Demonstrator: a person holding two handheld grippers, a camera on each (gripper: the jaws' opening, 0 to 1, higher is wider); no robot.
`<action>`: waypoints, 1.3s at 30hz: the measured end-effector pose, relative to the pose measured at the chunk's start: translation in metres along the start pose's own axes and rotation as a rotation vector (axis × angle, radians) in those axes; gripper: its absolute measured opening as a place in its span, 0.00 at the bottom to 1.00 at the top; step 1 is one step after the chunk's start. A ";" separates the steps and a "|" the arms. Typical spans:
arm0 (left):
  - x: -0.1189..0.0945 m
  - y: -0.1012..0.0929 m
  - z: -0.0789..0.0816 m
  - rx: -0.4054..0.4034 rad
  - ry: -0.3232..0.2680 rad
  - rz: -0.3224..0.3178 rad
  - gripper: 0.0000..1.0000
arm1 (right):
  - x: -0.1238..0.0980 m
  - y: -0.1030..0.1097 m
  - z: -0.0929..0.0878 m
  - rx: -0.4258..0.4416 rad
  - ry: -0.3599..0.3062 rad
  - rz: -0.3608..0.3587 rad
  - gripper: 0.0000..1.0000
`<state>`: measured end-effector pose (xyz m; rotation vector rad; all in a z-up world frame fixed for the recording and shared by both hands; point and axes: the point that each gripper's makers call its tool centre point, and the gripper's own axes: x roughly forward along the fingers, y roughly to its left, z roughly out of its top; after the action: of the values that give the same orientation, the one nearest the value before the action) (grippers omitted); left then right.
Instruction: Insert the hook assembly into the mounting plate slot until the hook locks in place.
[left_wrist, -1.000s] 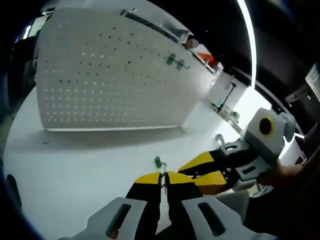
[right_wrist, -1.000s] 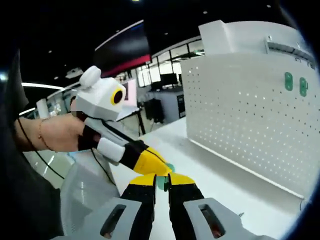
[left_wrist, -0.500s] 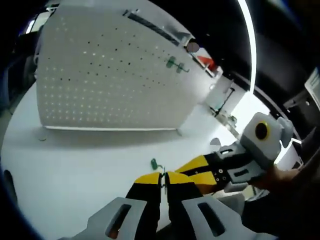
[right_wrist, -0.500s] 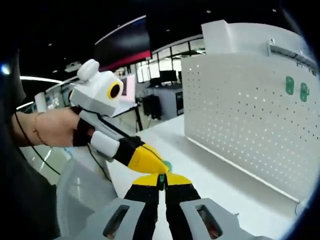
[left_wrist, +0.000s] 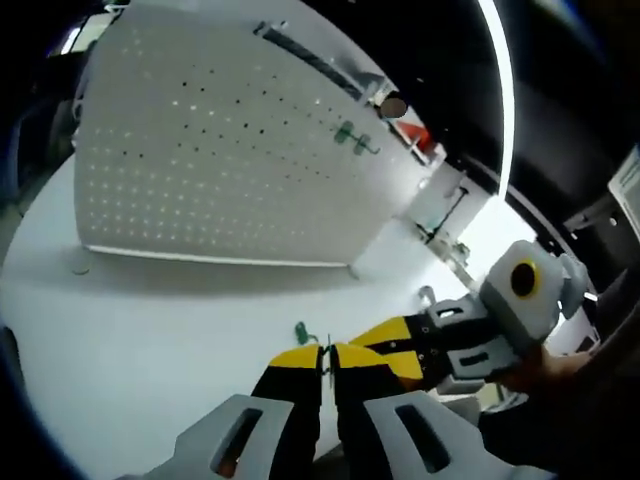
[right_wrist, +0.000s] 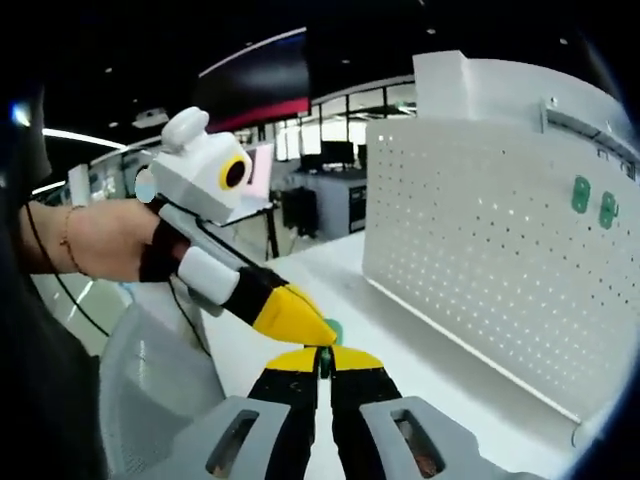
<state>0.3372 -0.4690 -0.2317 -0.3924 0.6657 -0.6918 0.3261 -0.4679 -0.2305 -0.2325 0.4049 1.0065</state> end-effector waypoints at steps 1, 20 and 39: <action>0.000 0.000 0.000 -0.001 0.000 0.001 0.03 | 0.000 0.000 0.000 -0.003 0.001 -0.002 0.02; -0.002 -0.008 0.005 0.064 -0.025 -0.013 0.04 | -0.011 -0.003 0.005 0.104 -0.026 0.001 0.00; -0.007 -0.019 0.010 0.232 -0.032 -0.064 0.06 | -0.019 0.000 0.011 0.090 -0.042 -0.010 0.00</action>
<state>0.3318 -0.4765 -0.2114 -0.2108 0.5369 -0.8131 0.3194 -0.4783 -0.2129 -0.1317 0.4092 0.9793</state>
